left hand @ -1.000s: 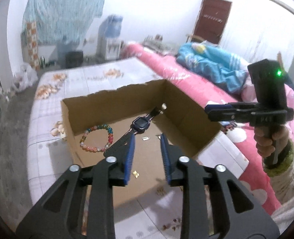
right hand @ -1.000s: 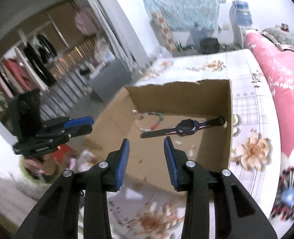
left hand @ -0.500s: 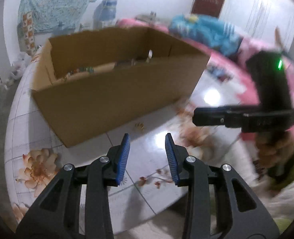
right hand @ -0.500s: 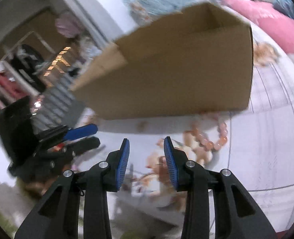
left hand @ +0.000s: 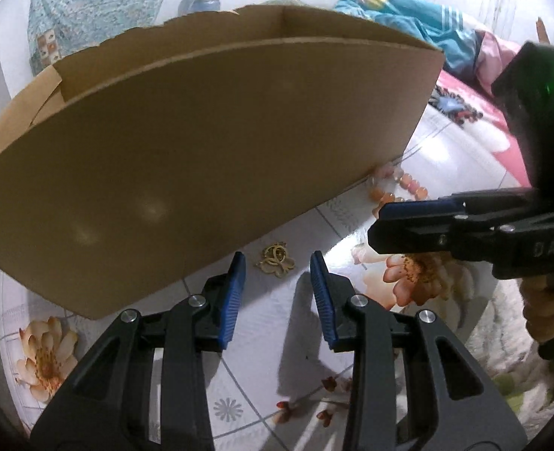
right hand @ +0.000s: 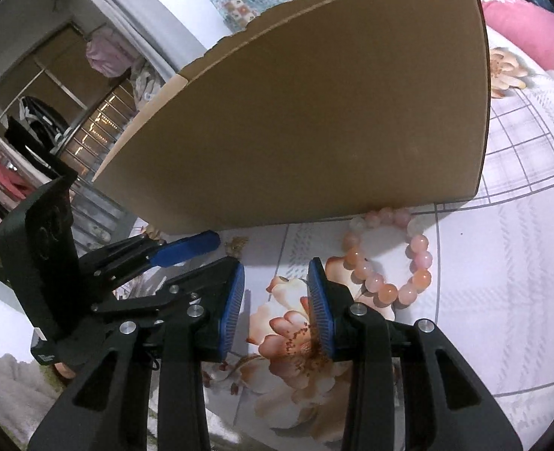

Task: Organize jewelry
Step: 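Position the left tool over the gold knot charm while the right tool approaches a small ring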

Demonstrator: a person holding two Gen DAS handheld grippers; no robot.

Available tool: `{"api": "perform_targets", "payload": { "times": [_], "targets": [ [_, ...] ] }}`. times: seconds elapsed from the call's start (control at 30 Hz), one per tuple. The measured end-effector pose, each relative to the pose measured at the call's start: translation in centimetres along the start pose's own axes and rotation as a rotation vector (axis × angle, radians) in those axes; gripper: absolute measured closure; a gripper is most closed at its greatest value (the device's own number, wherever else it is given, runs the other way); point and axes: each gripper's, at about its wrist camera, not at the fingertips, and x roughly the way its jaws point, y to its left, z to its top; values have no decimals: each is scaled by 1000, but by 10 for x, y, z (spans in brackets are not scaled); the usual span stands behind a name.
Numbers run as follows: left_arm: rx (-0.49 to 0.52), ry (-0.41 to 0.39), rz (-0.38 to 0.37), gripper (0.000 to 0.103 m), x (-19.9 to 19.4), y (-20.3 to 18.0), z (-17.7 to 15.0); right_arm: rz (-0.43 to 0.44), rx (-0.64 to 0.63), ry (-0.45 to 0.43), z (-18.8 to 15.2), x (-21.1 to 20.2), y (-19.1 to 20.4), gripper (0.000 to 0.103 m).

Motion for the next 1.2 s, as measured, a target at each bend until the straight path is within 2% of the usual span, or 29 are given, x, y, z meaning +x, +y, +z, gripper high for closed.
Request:
{"api": "perform_targets", "payload": {
  "times": [0.1, 0.23, 0.77, 1.0, 1.2],
  "targets": [
    [23, -4, 21, 71, 0, -3, 1, 10, 6, 2, 1, -1, -8, 68],
    [41, -10, 35, 82, 1, -3, 3, 21, 10, 3, 3, -2, -14, 68],
    [25, -10, 28, 82, -10, 4, -9, 20, -8, -14, 1, -14, -21, 68],
    [-7, -4, 67, 82, -22, 20, -24, -39, -183, -29, 1, -6, 15, 68],
    [-27, -19, 70, 82, -26, 26, -31, -129, -375, -28, 1, 14, 45, 76]
  ]
}}
